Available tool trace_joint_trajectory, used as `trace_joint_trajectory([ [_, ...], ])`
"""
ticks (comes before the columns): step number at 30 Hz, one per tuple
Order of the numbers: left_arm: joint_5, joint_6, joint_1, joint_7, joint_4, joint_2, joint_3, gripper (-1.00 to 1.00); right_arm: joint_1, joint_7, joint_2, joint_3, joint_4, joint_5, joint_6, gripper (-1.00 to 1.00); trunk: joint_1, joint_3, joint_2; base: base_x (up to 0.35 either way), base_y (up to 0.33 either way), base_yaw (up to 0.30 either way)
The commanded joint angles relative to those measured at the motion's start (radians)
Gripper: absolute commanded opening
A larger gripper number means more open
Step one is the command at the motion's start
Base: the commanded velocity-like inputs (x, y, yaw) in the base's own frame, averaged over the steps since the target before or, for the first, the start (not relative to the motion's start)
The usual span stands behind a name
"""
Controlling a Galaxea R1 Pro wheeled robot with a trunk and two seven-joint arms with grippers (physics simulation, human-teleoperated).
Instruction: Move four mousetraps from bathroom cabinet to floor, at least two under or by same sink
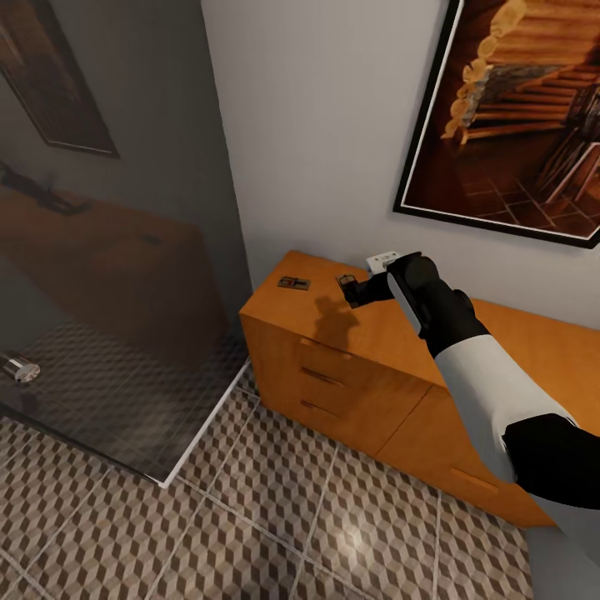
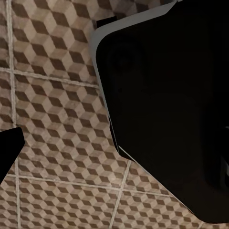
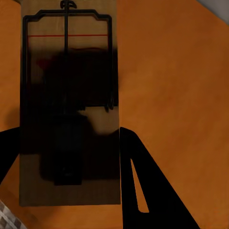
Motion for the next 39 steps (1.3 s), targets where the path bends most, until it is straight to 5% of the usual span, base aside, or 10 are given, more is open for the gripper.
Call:
trace_joint_trajectory([
  [1, 0.008, -0.006, -0.001, -0.003, 0.003, -0.001, -0.008, 1.00, -0.001, 0.001, -0.001, 0.003, -0.001, -0.002, 0.004, -1.00, 0.001, -0.002, -0.002, 0.000, 0.000, 0.000],
  [39, 0.008, -0.006, -0.001, -0.003, 0.003, -0.001, -0.008, 1.00, 0.000, 0.001, -0.004, 0.003, 0.000, -0.002, 0.003, -1.00, 0.001, -0.002, -0.002, -0.198, 0.075, 0.000],
])
